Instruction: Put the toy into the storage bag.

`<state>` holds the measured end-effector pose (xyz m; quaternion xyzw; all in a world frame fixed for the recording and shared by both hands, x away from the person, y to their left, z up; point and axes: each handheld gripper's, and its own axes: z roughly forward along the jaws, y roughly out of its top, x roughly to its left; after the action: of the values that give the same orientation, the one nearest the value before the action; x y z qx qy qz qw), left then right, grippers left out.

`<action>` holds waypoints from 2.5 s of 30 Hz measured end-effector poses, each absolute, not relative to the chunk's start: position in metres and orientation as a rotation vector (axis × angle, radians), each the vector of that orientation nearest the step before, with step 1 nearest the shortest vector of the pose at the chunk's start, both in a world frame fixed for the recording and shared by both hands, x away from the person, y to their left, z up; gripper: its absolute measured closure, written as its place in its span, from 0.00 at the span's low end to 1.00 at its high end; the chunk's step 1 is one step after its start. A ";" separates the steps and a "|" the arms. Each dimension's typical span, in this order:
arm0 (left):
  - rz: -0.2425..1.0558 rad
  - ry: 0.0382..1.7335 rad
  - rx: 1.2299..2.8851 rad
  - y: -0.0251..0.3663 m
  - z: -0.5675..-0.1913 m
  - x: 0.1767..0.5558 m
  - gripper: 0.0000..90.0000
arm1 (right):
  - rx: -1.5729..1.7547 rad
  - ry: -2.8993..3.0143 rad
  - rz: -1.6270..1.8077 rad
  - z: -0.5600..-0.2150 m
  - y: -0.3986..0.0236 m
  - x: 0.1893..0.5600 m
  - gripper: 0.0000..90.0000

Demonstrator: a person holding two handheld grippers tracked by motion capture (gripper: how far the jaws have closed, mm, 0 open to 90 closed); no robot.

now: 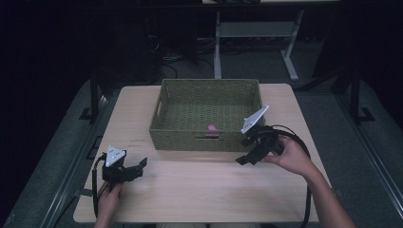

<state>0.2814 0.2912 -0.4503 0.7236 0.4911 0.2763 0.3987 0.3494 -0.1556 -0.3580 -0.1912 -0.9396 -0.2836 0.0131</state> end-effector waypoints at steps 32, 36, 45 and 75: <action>0.701 1.245 1.834 0.290 -0.451 0.281 0.15 | -0.712 -2.870 -0.890 -0.410 -0.181 0.331 0.28; 0.702 1.241 1.835 0.289 -0.451 0.281 0.15 | -0.736 -2.856 -0.897 -0.415 -0.188 0.328 0.27; 0.701 1.236 1.843 0.288 -0.451 0.281 0.15 | -0.765 -2.859 -0.895 -0.421 -0.197 0.321 0.27; 0.696 1.228 1.852 0.286 -0.451 0.280 0.15 | -0.887 -2.829 -0.981 -0.445 -0.222 0.288 0.27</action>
<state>0.2800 0.2860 -0.4511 0.7305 0.4843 0.2746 0.3955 0.2875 -0.2220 -0.4448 -0.2839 -0.9059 -0.3141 0.0093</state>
